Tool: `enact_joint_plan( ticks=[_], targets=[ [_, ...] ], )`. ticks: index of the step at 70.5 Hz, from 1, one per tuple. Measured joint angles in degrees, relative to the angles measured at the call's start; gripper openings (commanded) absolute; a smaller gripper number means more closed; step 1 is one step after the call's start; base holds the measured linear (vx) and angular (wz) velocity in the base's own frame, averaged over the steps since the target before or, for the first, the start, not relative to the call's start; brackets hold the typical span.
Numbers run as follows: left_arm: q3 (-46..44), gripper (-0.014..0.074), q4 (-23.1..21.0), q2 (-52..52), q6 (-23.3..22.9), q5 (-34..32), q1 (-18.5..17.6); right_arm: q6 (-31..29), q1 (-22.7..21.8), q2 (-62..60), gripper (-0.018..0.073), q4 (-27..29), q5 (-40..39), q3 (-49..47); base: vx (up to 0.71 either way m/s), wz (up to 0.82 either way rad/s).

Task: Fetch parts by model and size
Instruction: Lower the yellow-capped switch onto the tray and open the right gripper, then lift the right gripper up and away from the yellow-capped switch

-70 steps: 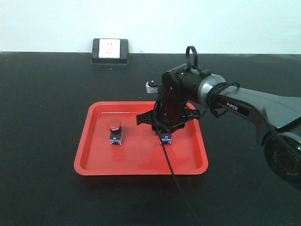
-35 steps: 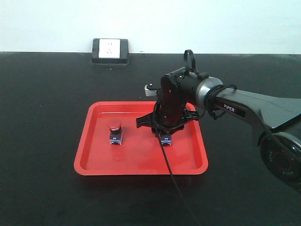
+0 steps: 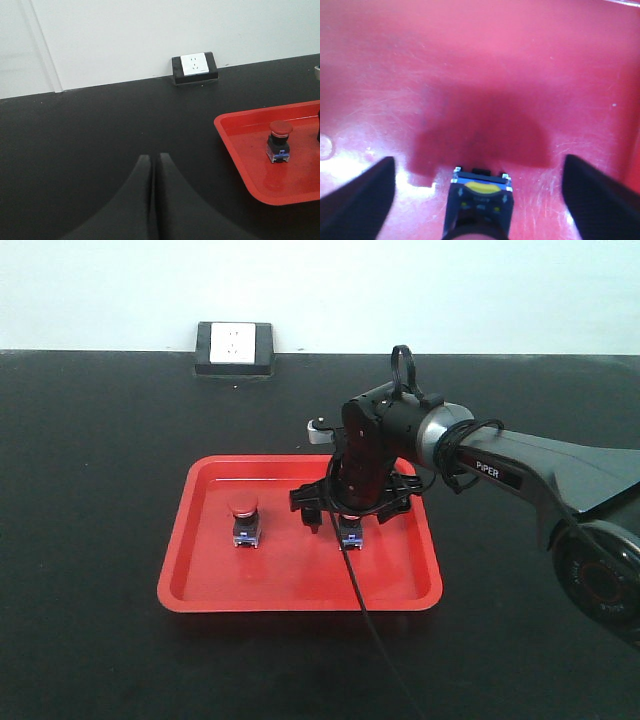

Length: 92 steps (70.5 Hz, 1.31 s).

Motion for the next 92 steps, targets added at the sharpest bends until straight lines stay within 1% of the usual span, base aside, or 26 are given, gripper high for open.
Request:
enact_joint_plan(
  ticks=[13,25,35,42,56,60,65,79,92],
  targets=[
    [0.0,-0.0006,0.0,0.0,0.0,0.0,0.0,0.0,0.0,-0.1,0.0699,0.0,0.2,0.0,0.00,0.00],
    [0.0,-0.0006,0.0,0.0,0.0,0.0,0.0,0.0,0.0,-1.0,0.0662,0.0,2.6,0.0,0.00,0.00],
    [0.0,-0.0006,0.0,0.0,0.0,0.0,0.0,0.1,0.7,-2.3,0.0645,-1.0,3.2,0.1,0.00,0.00],
    [0.0,-0.0006,0.0,0.0,0.0,0.0,0.0,1.1,2.1,-4.0,0.0640,-3.8,2.1,1.0,0.00,0.00],
    [0.0,-0.0006,0.0,0.0,0.0,0.0,0.0,7.8,5.2,-8.1,0.0629,-12.0,0.7,4.2,0.00,0.00],
    [0.0,-0.0006,0.0,0.0,0.0,0.0,0.0,9.2,5.5,-9.6,0.0625,-13.2,-0.7,5.9,0.00,0.00],
    [0.0,-0.0006,0.0,0.0,0.0,0.0,0.0,9.7,5.5,-11.8,0.0621,-13.2,-2.8,8.7,0.00,0.00],
    [0.0,-0.0006,0.0,0.0,0.0,0.0,0.0,10.3,5.7,-18.6,0.0597,-12.7,-10.7,17.8,0.00,0.00],
    [0.0,-0.0006,0.0,0.0,0.0,0.0,0.0,10.3,5.7,-27.5,0.0571,-13.1,-18.6,28.0,0.00,0.00]
  ],
)
